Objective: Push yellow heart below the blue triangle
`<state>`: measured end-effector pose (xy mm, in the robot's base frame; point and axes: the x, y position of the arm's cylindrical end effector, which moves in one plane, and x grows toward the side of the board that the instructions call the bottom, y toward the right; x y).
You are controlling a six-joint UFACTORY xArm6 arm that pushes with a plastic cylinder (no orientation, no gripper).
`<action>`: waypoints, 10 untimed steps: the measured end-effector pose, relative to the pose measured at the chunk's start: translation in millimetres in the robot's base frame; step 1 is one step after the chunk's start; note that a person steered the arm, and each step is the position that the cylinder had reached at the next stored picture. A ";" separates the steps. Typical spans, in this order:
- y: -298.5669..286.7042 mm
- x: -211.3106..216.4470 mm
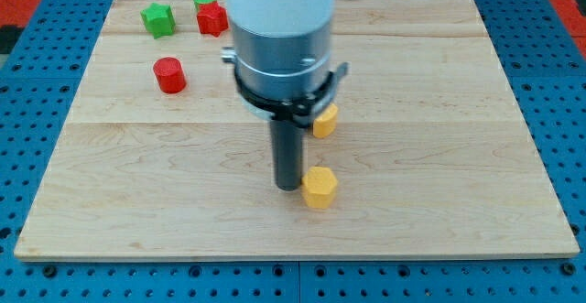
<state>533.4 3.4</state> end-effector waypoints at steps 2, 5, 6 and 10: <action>63.3 5.4; 102.0 -31.1; 132.6 -74.4; 54.3 -142.7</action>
<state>390.7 57.7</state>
